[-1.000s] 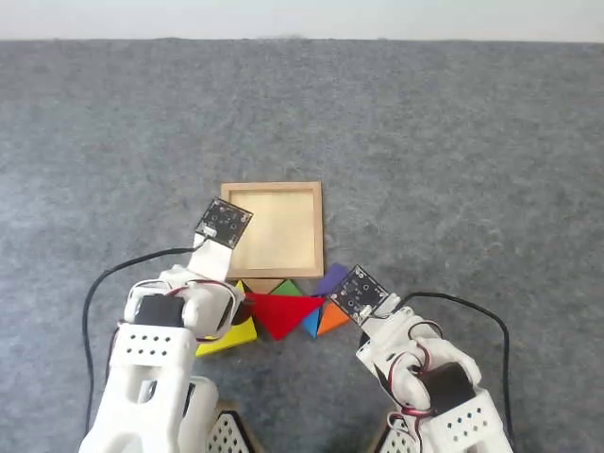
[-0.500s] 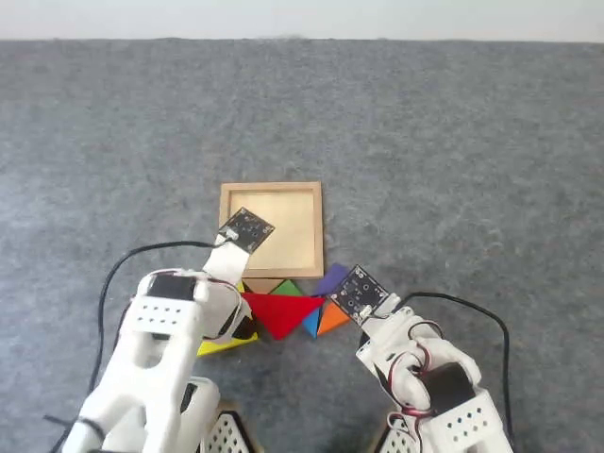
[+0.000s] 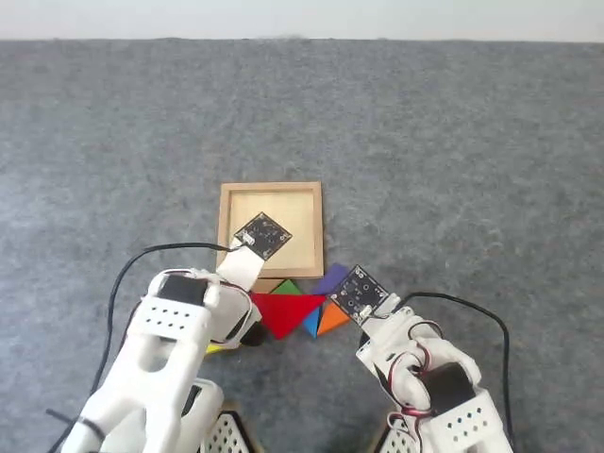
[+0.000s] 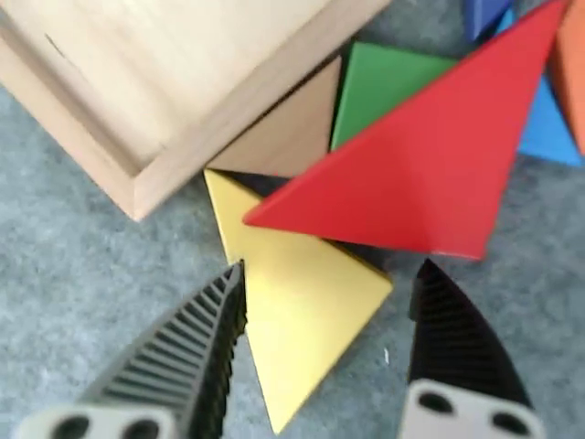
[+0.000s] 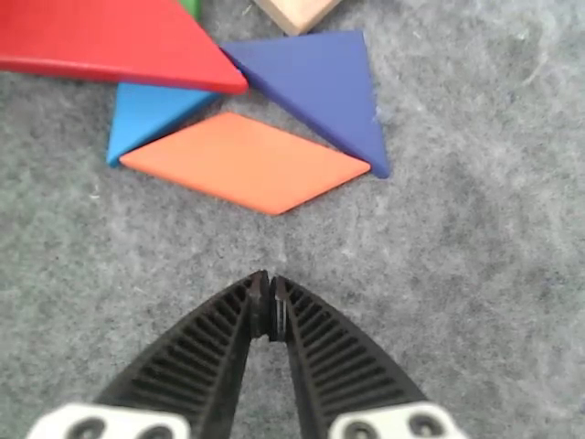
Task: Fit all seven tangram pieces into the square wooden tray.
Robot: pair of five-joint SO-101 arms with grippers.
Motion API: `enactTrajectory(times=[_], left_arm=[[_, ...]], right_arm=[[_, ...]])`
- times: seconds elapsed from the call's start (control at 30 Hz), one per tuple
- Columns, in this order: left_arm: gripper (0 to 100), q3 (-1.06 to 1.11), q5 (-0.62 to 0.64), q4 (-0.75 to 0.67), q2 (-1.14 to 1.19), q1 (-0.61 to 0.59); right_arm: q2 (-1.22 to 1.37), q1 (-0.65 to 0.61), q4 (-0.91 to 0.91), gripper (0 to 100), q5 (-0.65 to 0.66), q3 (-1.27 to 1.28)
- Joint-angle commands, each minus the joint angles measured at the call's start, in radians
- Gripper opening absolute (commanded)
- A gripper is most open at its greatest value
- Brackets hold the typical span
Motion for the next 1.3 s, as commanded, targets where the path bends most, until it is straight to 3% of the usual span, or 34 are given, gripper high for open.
enactTrajectory(times=[0.0,0.2,0.47,0.93,1.1,1.27], left_arm=[[29,-0.114,0.011,0.081,0.052,-0.015],[29,-0.156,-0.021,0.112,0.114,-0.035],[29,-0.16,-0.031,0.052,0.25,-0.034],[30,-0.166,0.052,-0.005,0.285,-0.037],[29,-0.171,0.003,0.002,0.281,-0.044],[30,-0.208,-0.054,0.052,0.281,-0.141]], right_arm=[[-0.019,-0.007,0.002,0.8,-0.009,0.017],[-0.019,-0.007,0.002,0.8,-0.009,0.017],[-0.019,-0.007,0.002,0.8,-0.009,0.017],[-0.019,-0.007,0.002,0.8,-0.009,0.017],[-0.019,-0.007,0.002,0.8,-0.009,0.017],[-0.019,-0.007,0.002,0.8,-0.009,0.017]])
